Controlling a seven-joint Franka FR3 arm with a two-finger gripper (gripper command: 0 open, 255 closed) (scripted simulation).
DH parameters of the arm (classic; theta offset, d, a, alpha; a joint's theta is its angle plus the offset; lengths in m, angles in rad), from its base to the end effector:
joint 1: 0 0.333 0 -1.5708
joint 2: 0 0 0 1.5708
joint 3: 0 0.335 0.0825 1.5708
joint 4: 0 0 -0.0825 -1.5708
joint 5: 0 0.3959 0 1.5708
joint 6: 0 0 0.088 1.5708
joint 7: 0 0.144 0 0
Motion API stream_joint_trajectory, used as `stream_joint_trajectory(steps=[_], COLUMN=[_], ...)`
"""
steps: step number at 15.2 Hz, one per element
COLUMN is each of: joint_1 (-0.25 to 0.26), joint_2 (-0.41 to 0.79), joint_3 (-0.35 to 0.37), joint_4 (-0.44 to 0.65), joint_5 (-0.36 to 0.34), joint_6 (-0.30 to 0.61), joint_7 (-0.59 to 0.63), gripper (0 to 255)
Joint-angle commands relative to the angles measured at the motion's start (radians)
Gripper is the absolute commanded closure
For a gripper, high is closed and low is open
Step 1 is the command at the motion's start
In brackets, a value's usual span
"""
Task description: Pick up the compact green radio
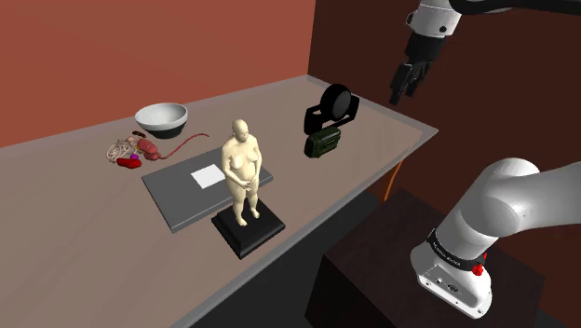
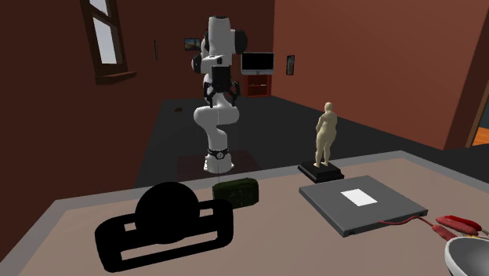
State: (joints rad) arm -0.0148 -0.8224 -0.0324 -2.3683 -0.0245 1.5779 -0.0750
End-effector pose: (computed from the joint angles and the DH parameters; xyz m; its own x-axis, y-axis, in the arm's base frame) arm 0.2965 -0.0201 0.5724 0.9988 0.0376 0.0316 0.0375 -0.9993 0.0031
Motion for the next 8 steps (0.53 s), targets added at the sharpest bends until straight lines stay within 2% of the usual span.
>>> stream_joint_trajectory(steps=[1,8], joint_1=[0.000,0.088], joint_2=[0.000,0.150], joint_3=[0.000,-0.151], joint_4=[0.000,-0.057], joint_5=[0.000,-0.093], joint_6=[0.000,0.232], joint_7=[0.000,-0.384], gripper=[0,0])
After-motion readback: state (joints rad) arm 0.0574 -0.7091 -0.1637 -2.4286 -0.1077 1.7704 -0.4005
